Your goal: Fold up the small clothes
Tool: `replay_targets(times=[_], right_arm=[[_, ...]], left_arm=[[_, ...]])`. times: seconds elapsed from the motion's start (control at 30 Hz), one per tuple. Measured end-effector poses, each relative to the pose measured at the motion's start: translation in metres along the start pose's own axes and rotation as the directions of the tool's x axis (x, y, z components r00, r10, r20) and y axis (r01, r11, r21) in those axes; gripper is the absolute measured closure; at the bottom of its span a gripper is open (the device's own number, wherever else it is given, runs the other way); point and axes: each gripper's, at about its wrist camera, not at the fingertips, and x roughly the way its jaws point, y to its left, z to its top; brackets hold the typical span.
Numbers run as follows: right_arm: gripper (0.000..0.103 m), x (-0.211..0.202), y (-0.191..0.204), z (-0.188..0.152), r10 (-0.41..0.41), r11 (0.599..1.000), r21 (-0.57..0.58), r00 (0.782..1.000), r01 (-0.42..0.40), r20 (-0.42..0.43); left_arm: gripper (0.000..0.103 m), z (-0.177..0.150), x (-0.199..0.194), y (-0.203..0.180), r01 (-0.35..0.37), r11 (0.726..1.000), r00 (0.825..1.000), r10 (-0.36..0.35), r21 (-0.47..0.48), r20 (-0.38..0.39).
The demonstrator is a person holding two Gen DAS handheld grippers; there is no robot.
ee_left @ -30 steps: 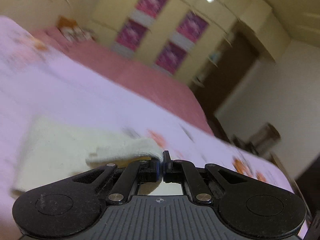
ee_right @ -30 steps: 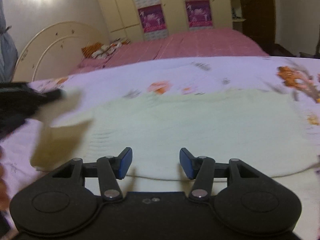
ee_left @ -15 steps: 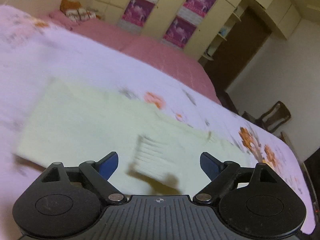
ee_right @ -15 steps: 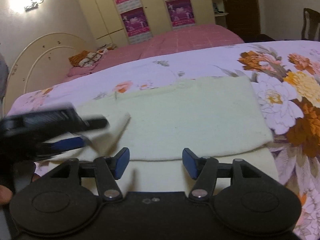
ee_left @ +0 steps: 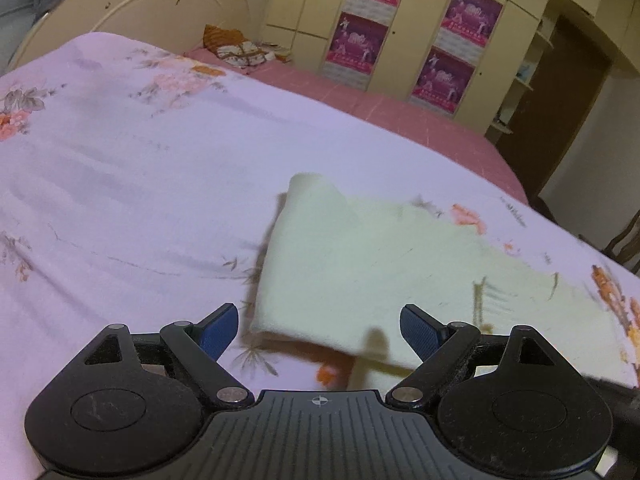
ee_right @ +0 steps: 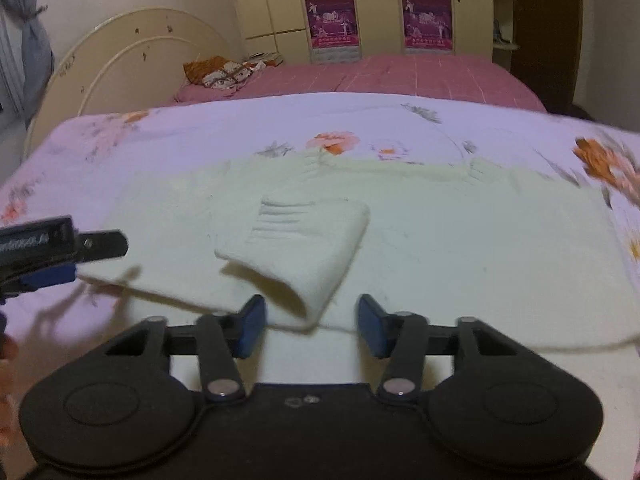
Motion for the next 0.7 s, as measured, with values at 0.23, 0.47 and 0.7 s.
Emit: replay_targets(times=[0.23,0.47,0.7], right_arm=[[0.099,-0.017,-0.039,0.020,0.001,0.974,0.225,0.994,-0.027,0.113],[0.099,-0.037,-0.104,0.003,-0.137,0.939,0.330,0.986,0.099,0.092],[0.079,-0.034,-0.134,-0.009,-0.124,0.902,0.423,0.991,0.089,0.057]], left_arm=[[0.016,0.001,0.019,-0.006,-0.015,1.000,1.000,0.014,-0.027,-0.014],[0.016,-0.006,0.029,-0.025,-0.054,0.998,0.999,0.055,0.044,-0.003],[0.034,-0.004,0.025,-0.023,-0.074,0.997,0.997,0.074,0.027,0.015]])
